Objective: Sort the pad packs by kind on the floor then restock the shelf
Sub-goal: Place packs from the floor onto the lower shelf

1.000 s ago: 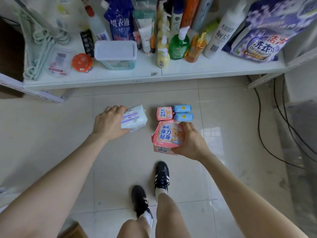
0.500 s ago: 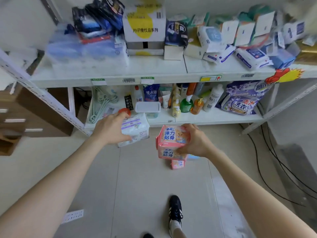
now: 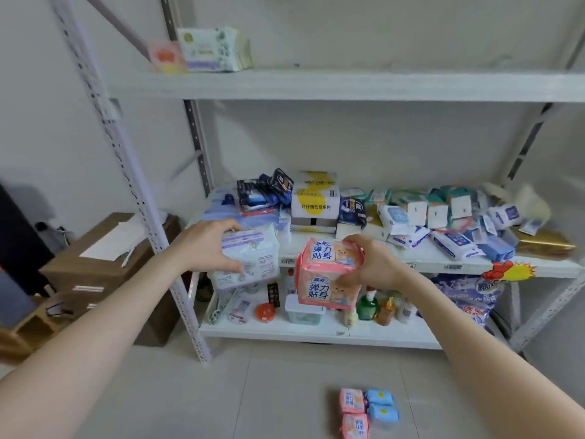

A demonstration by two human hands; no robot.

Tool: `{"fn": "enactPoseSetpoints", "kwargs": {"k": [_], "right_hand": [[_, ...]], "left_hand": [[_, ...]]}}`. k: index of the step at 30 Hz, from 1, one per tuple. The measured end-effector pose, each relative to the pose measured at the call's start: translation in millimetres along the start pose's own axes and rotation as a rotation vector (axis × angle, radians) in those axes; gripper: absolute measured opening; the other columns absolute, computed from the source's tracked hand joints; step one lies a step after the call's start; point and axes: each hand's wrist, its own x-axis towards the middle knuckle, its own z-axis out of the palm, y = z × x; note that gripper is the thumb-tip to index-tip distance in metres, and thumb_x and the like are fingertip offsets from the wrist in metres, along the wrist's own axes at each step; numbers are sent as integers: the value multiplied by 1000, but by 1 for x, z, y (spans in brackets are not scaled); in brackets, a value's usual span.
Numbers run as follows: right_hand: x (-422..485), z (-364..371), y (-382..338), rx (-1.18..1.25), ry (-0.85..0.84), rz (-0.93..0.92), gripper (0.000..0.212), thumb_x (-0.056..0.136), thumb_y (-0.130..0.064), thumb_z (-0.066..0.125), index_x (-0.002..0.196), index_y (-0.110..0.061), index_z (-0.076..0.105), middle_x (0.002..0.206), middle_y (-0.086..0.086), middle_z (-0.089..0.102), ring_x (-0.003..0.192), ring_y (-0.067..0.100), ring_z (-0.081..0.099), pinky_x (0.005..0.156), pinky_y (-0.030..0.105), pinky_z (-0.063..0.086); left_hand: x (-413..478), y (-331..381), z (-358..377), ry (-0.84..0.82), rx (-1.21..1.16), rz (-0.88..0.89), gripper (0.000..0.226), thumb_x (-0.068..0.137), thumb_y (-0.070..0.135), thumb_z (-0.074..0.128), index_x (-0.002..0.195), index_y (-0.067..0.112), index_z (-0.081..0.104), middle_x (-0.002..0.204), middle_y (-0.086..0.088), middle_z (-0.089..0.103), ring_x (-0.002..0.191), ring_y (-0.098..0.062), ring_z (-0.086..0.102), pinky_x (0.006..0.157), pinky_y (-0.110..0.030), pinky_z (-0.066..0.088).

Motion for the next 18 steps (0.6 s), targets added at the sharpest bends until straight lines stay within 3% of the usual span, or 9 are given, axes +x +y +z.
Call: {"fn": "enactPoseSetpoints", "kwargs": {"k": [4,7,11,15,18], "right_hand": [[2,-31,-44,-8,37,-77,95,56,-38,91,136,-18,43,106,-12,60,91,7,61,76,23,50],[6,-55,-70,-1,52,-112,90,57,-35,90,134,-21,45,107,-11,63,92,9,65,80,29,55],[14,-88,-101,-9,92,-161,80,59,-32,89,128,-25,49,102,-15,63,86,3,65,64,14,51],[29,-123,-124,-16,135,-205,82,58,-33,89,129,-22,50,106,-8,65,91,10,67,80,31,57],[46,-150,-140,-26,165,-243,80,58,-32,89,128,-20,52,104,-7,66,90,10,67,79,28,55]], "left_hand": [[-7,4,-55,71,-18,40,77,50,57,84,117,37,54,103,16,61,88,-11,60,75,-29,49],[-11,7,-92,118,-48,69,73,50,53,86,114,36,56,101,17,62,87,-7,60,76,-30,50],[-7,13,-138,151,-55,82,73,53,48,88,117,30,57,103,13,64,90,-7,61,80,-34,53],[10,14,-183,209,-38,98,72,55,41,90,117,28,58,107,11,65,94,-9,61,83,-30,51],[28,16,-214,257,-32,114,73,56,40,91,119,27,57,111,11,61,98,-10,58,80,-25,45]]}}
